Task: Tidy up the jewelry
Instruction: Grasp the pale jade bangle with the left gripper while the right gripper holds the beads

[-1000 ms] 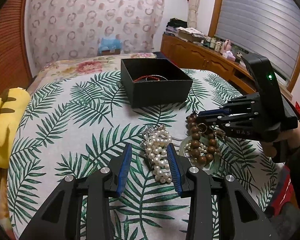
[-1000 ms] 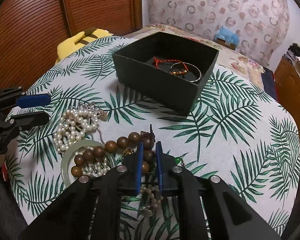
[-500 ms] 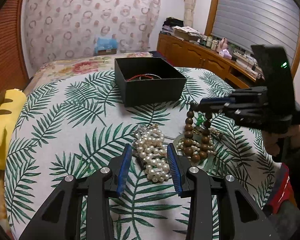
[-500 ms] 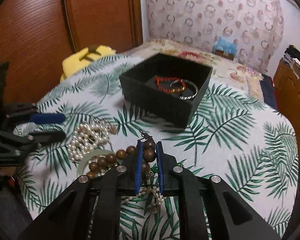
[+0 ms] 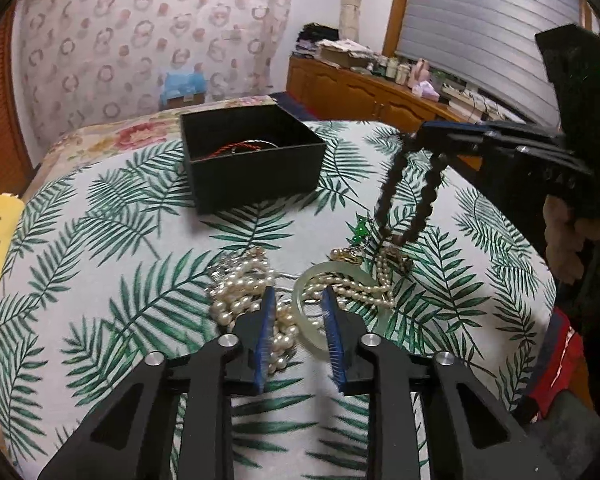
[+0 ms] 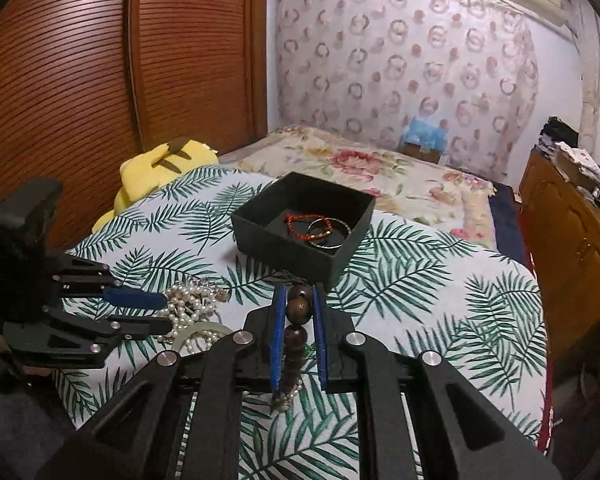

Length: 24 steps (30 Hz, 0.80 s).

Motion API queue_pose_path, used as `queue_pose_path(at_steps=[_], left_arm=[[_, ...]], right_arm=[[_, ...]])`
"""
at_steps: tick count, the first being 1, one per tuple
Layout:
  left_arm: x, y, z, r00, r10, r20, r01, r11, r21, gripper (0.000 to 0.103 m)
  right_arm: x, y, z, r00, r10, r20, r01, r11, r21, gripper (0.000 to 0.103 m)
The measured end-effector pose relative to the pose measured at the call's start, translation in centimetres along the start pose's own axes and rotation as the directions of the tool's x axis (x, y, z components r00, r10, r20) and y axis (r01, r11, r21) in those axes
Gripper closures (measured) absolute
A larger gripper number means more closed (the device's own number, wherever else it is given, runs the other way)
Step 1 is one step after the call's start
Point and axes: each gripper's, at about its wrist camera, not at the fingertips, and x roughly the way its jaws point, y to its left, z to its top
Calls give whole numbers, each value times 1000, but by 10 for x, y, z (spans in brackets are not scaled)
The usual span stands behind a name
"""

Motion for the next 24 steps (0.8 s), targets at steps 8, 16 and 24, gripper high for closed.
queue_pose_path(at_steps=[8,16,24], left_arm=[[25,-8,12,998,43,-52,-38,995,88,84],[42,-15,17,993,67,-95,-52,987,150,84],[50,-16,19,991,61,-120,-38,981,188,87]], right_arm=[[1,-9,-9,1000,-23,-4,23,1000,8,88],[4,-11,-16,1000,-17,-4,17,1000,18,88],[3,-13,-18,1000,-18,1,18,1000,19,88]])
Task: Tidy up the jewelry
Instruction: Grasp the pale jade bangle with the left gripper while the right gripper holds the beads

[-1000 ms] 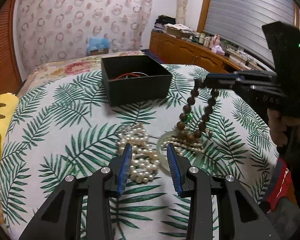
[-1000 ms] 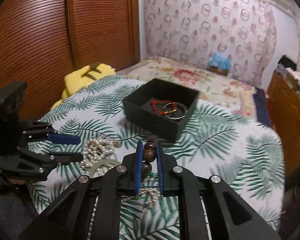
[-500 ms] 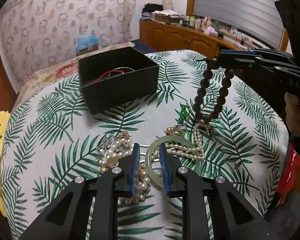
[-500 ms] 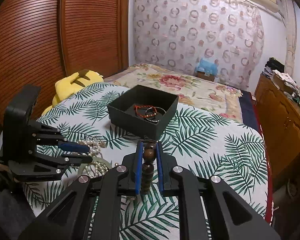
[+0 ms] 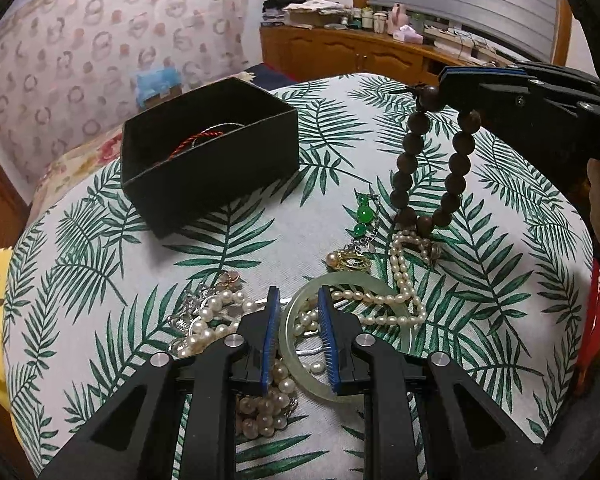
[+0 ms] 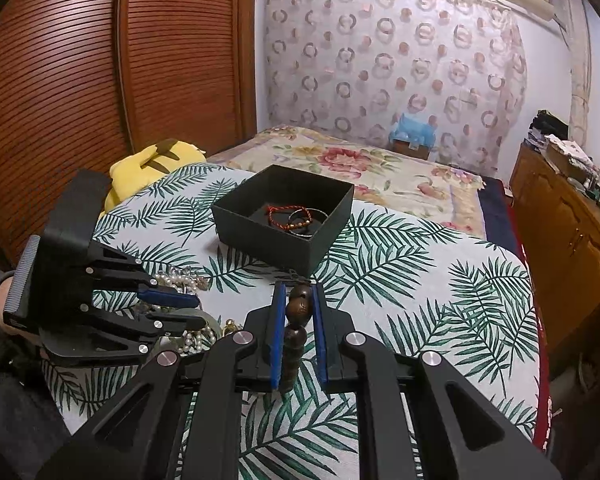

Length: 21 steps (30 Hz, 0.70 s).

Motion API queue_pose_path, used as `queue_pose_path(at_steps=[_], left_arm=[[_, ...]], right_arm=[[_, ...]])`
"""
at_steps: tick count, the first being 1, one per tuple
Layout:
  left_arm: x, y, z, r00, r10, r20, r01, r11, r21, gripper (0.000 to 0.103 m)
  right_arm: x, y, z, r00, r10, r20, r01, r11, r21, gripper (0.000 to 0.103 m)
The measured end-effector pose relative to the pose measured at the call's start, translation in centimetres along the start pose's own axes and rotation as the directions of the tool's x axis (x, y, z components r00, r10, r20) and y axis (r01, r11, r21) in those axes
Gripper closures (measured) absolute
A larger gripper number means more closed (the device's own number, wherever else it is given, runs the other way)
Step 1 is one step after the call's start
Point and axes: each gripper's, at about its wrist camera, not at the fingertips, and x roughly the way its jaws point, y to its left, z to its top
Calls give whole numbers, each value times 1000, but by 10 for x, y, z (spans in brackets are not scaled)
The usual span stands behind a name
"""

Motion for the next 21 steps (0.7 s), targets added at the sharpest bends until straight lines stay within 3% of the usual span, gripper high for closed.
queue_pose_path(at_steps=[3,11,21], left_arm=[[-2,-1,1,1000,3,11,-3,1000,6,96],[-30,-1,4,995,-12,102,17,999,-44,96],[-77,4,16,973,-24,230,47,994,-97,96]], right_arm=[[-1,-2,-1,1000,-3,2,3,1000,2,88],[-9,-5,4,1000,-18,17,18,1000,6,88],[-23,-3,20,998,-37,54,38,999,-7,88]])
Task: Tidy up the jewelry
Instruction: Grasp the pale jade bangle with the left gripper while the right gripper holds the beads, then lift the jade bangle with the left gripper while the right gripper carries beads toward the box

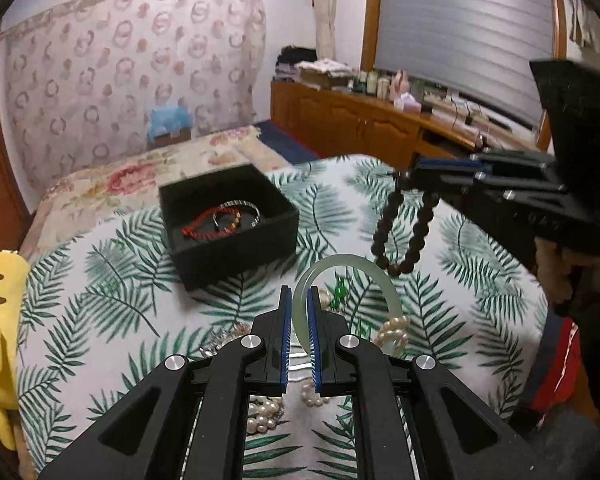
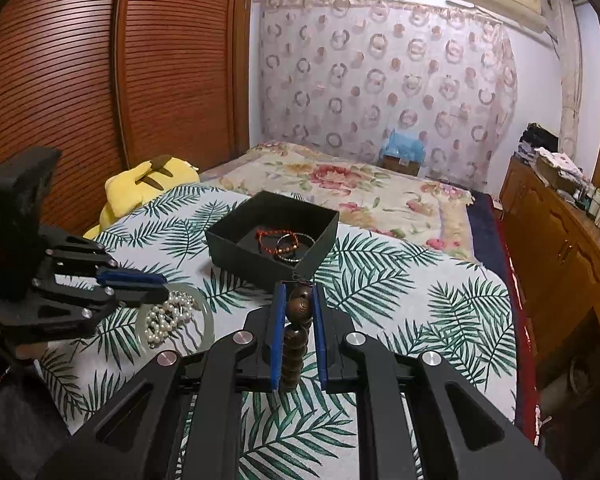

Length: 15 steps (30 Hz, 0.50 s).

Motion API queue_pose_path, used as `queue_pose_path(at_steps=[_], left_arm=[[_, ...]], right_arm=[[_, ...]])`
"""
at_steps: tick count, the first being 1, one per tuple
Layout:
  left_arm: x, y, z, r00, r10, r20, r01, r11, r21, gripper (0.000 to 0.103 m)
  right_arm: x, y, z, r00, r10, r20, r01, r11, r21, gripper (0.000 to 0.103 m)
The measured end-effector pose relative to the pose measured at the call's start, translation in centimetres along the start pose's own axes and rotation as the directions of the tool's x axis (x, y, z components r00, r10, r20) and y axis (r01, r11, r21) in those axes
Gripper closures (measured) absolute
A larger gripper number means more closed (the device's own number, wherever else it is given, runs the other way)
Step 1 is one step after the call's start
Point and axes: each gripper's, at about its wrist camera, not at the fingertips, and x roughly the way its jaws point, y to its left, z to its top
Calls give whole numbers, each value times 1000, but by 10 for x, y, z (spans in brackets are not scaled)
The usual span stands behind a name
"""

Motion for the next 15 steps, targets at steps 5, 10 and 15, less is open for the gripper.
queue_pose_path(at_steps=[5,10,15], left_arm=[[-19,9,12,998,16,54,-14,999,-29,96],[-36,15,23,995,36,97,-33,999,-35,96],[-52,17,37,988,62,143,-58,998,-28,96]], right_arm=[[-1,3,5,1000,-3,3,3,1000,-12,88],[-4,4,10,1000,-1,8,1,1000,-14,88],[-3,8,11,1000,9,5,-9,1000,-20,88]])
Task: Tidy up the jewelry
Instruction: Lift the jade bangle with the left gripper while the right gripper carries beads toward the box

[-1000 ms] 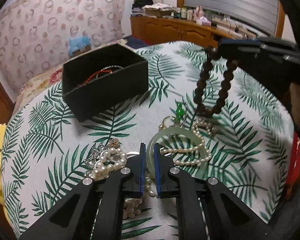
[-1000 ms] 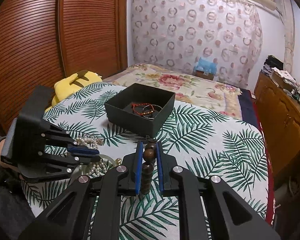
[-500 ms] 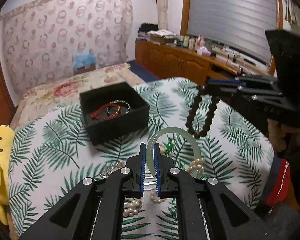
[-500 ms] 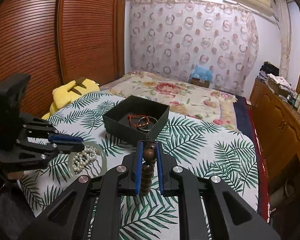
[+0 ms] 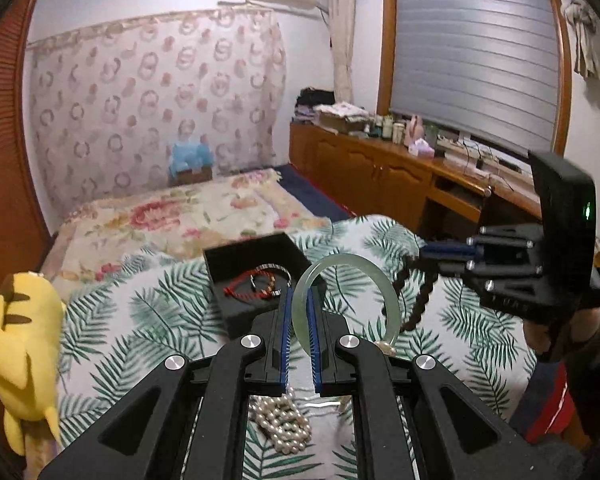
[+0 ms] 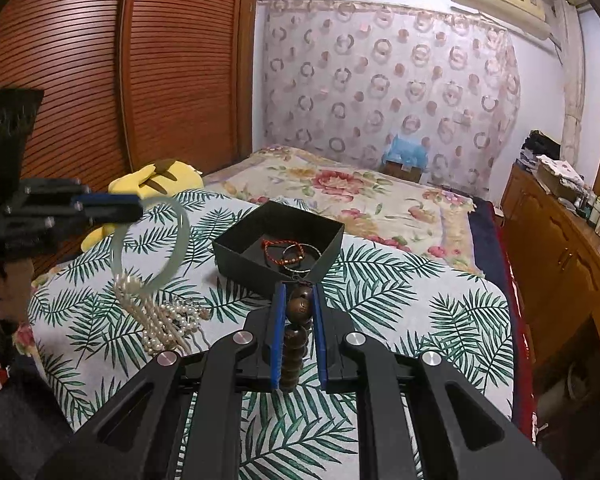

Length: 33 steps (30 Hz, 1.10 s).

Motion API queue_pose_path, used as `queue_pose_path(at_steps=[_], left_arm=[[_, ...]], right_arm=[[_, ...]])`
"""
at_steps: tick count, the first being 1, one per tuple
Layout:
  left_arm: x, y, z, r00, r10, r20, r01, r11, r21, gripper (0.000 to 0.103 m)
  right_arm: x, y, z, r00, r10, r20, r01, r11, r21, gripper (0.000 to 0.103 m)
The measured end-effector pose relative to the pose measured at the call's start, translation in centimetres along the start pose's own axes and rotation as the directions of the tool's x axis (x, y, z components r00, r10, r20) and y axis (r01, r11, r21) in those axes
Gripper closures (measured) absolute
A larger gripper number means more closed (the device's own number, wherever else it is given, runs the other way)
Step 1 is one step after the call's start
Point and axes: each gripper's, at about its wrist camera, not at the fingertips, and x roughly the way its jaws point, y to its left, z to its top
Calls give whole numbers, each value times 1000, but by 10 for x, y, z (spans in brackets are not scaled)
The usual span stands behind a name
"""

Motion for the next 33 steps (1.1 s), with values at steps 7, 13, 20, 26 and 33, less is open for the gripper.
queue_pose_path(at_steps=[7,13,20,26,33], left_arm=[[-15,4,22,998,26,53,-26,1000,10,96],[-18,7,32,997,45,69,-46,999,3,96],[-29,9,40,995,20,99,-18,1000,-23,96],[-20,20,41,996,49,73,-46,998,-41,96],[-15,18,37,997,50,59,-48,998,-36,96]], right_arm=[[-2,4,1,1000,9,7,-9,1000,-4,88],[-5,5,3,1000,15,14,-15,1000,-5,88],[-3,8,1,1000,23,9,-23,1000,-3,88],[4,12,-5,999,54,-9,-54,999,3,88],[22,27,-14,992,124,-21,-124,992,0,62]])
